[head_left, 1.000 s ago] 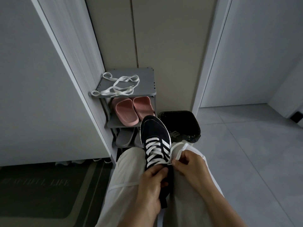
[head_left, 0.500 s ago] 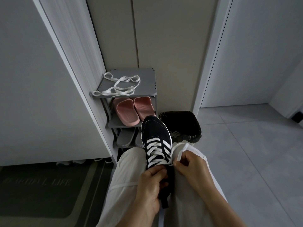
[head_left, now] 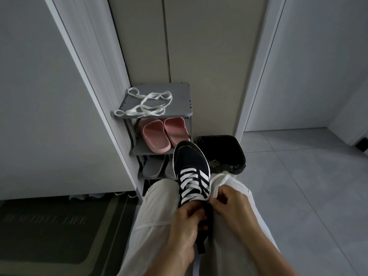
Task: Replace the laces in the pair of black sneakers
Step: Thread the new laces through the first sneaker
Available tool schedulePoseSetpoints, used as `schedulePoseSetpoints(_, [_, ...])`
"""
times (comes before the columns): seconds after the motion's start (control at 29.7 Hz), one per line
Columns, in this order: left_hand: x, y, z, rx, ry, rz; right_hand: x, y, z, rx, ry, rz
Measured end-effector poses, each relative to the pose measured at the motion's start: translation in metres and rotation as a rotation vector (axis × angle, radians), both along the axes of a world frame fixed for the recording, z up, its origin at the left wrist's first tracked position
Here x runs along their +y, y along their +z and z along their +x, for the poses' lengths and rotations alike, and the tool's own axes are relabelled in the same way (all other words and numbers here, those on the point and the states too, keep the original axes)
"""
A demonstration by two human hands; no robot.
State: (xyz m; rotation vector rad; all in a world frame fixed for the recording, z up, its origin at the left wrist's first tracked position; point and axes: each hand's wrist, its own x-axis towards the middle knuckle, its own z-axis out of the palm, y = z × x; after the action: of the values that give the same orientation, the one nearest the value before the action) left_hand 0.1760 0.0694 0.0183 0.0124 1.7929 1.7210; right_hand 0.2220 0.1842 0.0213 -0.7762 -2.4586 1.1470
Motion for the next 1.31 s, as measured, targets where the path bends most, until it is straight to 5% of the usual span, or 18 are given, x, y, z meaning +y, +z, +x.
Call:
schedulePoseSetpoints(0.1, [0.001, -0.008, -0.002, 0.166, -0.068, -0.092, 0.005, 0.001, -0.003, -0.073, 0.027, -0.034])
schedulePoseSetpoints(0.3, [0.000, -0.007, -0.003, 0.197, -0.047, -0.052, 0.004, 0.000, -0.002, 0.015, 0.018, -0.177])
schedulePoseSetpoints(0.54, [-0.063, 0.017, -0.016, 0.144, -0.266, -0.040, 0.012, 0.004, -0.001, 0.328, -0.238, -0.749])
schedulePoseSetpoints(0.74, [-0.205, 0.011, -0.097, -0.059, 0.239, 0.104, 0.026, -0.001, 0.001, 0.420, -0.393, -0.785])
schedulePoseSetpoints(0.84, [-0.251, -0.026, -0.126, 0.001, 0.450, -0.312, 0.034, -0.006, 0.007, 0.343, -0.438, -0.698])
schedulePoseSetpoints(0.91, [-0.233, -0.037, -0.126, 0.312, 0.350, -0.816, 0.033, -0.007, 0.007, 0.292, -0.418, -0.620])
schedulePoseSetpoints(0.94, [-0.205, -0.038, -0.123, 0.561, 0.346, -0.910, 0.030, -0.008, 0.006, 0.265, -0.396, -0.553])
schedulePoseSetpoints(1.01, [-0.137, -0.024, -0.090, 0.952, 0.012, -0.796, 0.025, -0.008, 0.004, 0.246, -0.361, -0.447])
schedulePoseSetpoints(1.11, [-0.066, -0.011, -0.047, 1.213, -0.334, -0.634, 0.023, -0.005, 0.007, 0.287, -0.364, -0.431])
schedulePoseSetpoints(1.21, [-0.046, 0.005, -0.043, 1.101, -0.482, -0.727, 0.024, -0.006, 0.011, 0.347, -0.408, -0.489])
schedulePoseSetpoints(1.31, [-0.067, 0.010, -0.058, 0.739, -0.463, -0.425, 0.026, -0.006, 0.011, 0.374, -0.435, -0.547])
